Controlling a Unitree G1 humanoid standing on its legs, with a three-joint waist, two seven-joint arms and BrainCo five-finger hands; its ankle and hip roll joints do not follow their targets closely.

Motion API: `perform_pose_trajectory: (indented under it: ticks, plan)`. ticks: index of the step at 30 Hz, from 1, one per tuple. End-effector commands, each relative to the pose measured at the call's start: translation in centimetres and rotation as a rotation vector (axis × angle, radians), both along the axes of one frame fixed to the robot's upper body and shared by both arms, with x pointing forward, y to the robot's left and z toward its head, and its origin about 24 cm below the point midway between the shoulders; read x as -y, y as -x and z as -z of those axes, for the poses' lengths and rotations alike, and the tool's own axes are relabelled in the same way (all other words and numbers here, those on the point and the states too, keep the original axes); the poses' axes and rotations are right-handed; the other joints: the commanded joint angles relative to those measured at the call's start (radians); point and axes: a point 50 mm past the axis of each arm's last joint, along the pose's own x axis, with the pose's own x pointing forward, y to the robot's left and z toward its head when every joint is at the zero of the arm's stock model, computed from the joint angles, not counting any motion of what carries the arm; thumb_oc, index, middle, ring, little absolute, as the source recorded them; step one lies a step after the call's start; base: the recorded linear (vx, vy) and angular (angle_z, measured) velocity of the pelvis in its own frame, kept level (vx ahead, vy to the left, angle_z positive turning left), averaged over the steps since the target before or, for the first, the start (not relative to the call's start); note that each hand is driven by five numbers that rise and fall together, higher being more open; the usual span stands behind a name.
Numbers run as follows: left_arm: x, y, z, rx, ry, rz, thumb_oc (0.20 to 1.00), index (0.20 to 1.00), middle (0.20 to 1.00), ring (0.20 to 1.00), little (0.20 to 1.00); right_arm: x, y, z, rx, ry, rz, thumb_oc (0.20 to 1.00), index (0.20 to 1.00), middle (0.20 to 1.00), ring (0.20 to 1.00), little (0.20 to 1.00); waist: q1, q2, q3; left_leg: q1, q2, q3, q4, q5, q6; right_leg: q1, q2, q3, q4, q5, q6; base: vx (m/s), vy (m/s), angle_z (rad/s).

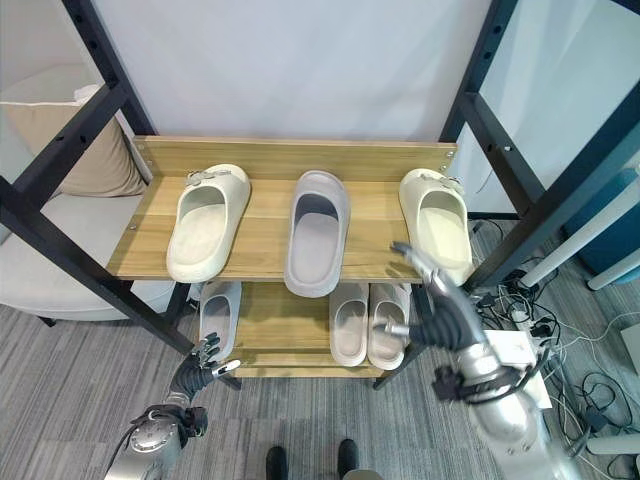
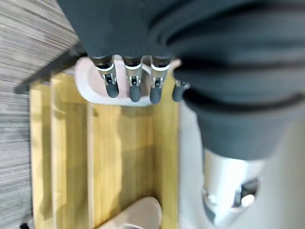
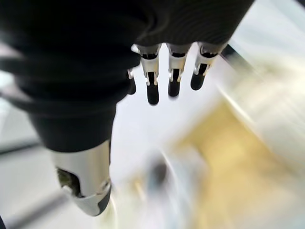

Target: Arrange the slippers neatly on the shoe rack.

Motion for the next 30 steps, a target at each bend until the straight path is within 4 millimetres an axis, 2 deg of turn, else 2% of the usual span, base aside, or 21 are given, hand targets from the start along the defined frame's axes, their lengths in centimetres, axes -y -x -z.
perform_pose_trajectory:
  ticks: [1,7,9,16,23,25,30]
  plan:
    - [0.2,-2.0,-2.1,0.130,-0.014,0.056,1.000,1.000,1.000,1.000,1.000,-0.4,0.0,-0.8,0.101,-0.042,-0.011,1.000,1.000,1.000,1.000,1.000,0.023,-0.015,-0.043,0.018,0.097,-0.027,-0.006,-0.070,-0.079,0.061,-0.074,-0.012,0.010,-0.084,0.098,0.00,0.000,0.00]
    - [0.7,-1.7,-1.7,0.104,0.010,0.060,1.000,1.000,1.000,1.000,1.000,-0.2,-2.9,-1.1,0.180,-0.079,0.138,1.000,1.000,1.000,1.000,1.000,0.063,-0.014,-0.056,0.014,0.091,-0.043,-0.006,-0.069,-0.076,0.068,-0.077,-0.032,0.008,-0.083,0.095,0.01,0.007,0.05]
    - [0.7,-1.4,-1.4,0.092,0.017,0.052,1.000,1.000,1.000,1.000,1.000,-0.3,-4.6,-1.1,0.189,-0.051,0.204,1.000,1.000,1.000,1.000,1.000,0.087,-0.015,-0.057,0.011,0.083,-0.056,-0.006,-0.069,-0.074,0.070,-0.078,-0.041,0.007,-0.081,0.094,0.02,0.031,0.07]
    - [0.5,-0.8,-1.1,0.077,0.028,0.049,1.000,1.000,1.000,1.000,1.000,-0.2,-8.9,0.0,0.121,-0.014,0.314,1.000,1.000,1.000,1.000,1.000,0.158,-0.026,-0.044,0.000,0.062,-0.094,-0.006,-0.068,-0.066,0.074,-0.086,-0.068,0.009,-0.077,0.096,0.02,0.036,0.17]
    - [0.4,-0.7,-1.0,0.073,0.029,0.057,1.000,1.000,1.000,1.000,1.000,-0.3,-11.4,0.1,0.099,0.083,0.392,1.000,1.000,1.000,1.000,1.000,0.220,-0.043,-0.034,-0.011,0.044,-0.121,-0.006,-0.072,-0.058,0.077,-0.096,-0.093,0.008,-0.074,0.106,0.03,0.042,0.16]
    - [0.2,-0.7,-1.1,0.079,0.022,0.062,1.000,1.000,1.000,1.000,1.000,0.7,-12.4,0.5,0.074,0.166,0.470,1.000,1.000,1.000,1.000,1.000,0.240,-0.048,-0.033,-0.016,0.034,-0.130,-0.006,-0.074,-0.054,0.078,-0.101,-0.099,0.007,-0.074,0.109,0.03,0.054,0.18]
    - [0.1,-0.8,-1.2,0.083,0.017,0.062,1.000,1.000,1.000,1.000,1.000,2.4,-13.1,1.0,0.046,0.246,0.569,1.000,1.000,1.000,1.000,1.000,0.249,-0.047,-0.036,-0.018,0.026,-0.146,-0.006,-0.076,-0.054,0.085,-0.104,-0.116,0.009,-0.076,0.110,0.02,0.021,0.08]
